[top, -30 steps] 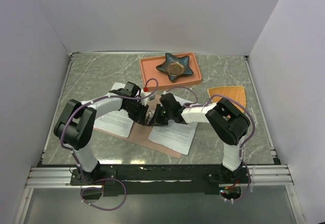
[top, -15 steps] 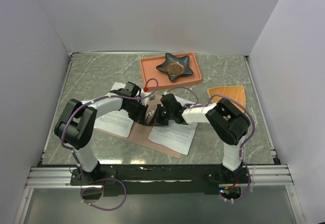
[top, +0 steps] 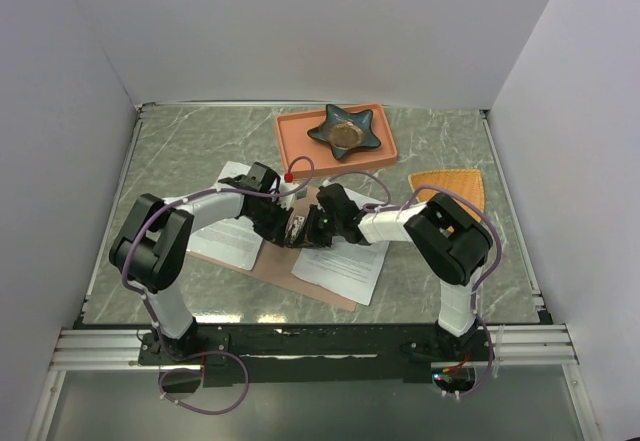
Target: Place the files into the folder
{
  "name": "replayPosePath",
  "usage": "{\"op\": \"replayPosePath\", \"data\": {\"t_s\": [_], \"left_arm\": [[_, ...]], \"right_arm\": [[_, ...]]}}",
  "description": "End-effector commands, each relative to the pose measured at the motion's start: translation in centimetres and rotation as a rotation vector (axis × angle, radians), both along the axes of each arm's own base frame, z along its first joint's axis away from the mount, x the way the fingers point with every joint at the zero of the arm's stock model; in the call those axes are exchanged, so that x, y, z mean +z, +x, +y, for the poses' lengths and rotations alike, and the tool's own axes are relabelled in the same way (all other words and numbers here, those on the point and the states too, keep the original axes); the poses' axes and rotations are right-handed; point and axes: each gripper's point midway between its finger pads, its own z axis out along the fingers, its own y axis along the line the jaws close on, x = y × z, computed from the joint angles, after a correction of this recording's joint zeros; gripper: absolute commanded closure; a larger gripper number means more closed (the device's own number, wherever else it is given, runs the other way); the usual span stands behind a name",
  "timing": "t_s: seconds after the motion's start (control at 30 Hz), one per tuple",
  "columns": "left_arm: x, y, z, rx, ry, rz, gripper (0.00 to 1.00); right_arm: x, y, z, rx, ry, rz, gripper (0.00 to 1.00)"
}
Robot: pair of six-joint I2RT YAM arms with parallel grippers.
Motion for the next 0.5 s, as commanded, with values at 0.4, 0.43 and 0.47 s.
{"op": "replayPosePath", "data": {"t_s": [0.4, 0.43, 0.47], "left_arm": [[2.5, 0.2, -3.4, -0.061, -0.106, 0.006, 0.99], [2.8, 0.1, -3.6, -0.065, -0.123, 0.01, 0.99], [3.0, 0.1, -3.7, -0.065, -0.127, 0.009, 0.99]], "right_arm": [[-5.6, -2.3, -2.1, -0.003, -0.134, 0.121, 0.96], [-5.7, -2.2, -2.2, -0.005, -0.136, 0.121, 0.96], [-5.7, -2.3, -2.2, -0.006, -0.137, 0.123, 0.96]]}}
